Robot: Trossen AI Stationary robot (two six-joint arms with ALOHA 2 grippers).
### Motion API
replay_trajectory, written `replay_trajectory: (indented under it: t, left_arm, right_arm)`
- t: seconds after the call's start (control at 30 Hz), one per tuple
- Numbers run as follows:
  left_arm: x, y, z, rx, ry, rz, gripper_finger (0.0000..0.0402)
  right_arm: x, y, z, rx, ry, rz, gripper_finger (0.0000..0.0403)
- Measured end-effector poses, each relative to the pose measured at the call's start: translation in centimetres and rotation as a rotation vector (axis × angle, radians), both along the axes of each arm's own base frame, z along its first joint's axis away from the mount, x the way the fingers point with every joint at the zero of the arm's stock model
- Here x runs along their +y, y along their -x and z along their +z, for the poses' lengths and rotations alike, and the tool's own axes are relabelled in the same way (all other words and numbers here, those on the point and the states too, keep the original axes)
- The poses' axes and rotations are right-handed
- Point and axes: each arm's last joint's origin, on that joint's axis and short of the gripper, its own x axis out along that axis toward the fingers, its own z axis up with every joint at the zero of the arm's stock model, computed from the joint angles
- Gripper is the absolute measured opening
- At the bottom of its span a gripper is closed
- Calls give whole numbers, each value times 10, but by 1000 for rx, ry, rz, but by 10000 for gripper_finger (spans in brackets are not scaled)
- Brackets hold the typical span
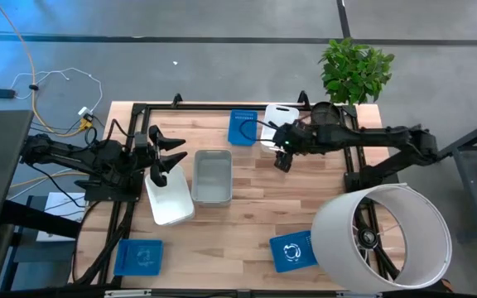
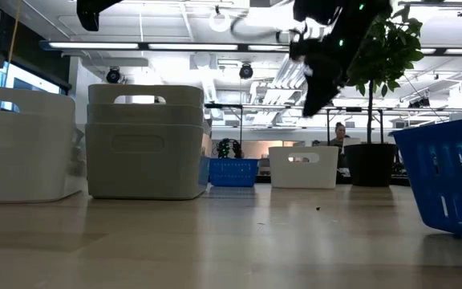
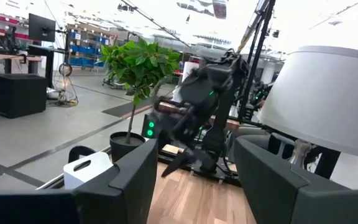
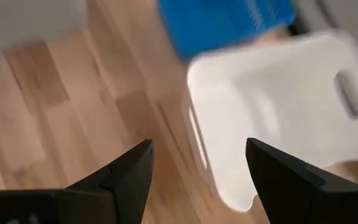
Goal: Stack baskets by color
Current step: Stack the top white bin on top of the bottom white bins
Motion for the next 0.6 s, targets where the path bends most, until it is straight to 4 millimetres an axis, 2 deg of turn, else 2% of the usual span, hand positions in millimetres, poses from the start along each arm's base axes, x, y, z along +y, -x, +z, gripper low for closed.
replay_trajectory:
  t: [0.33,0.6]
  left_arm:
    - [0,0,0,-12,24,-3,200]
    - [0,0,2,-30,27,-3,200]
  right_arm:
    - [-13,-7,-21,145,-63,-38,243]
    - [-26,-13,-49,277,-71,-17,243]
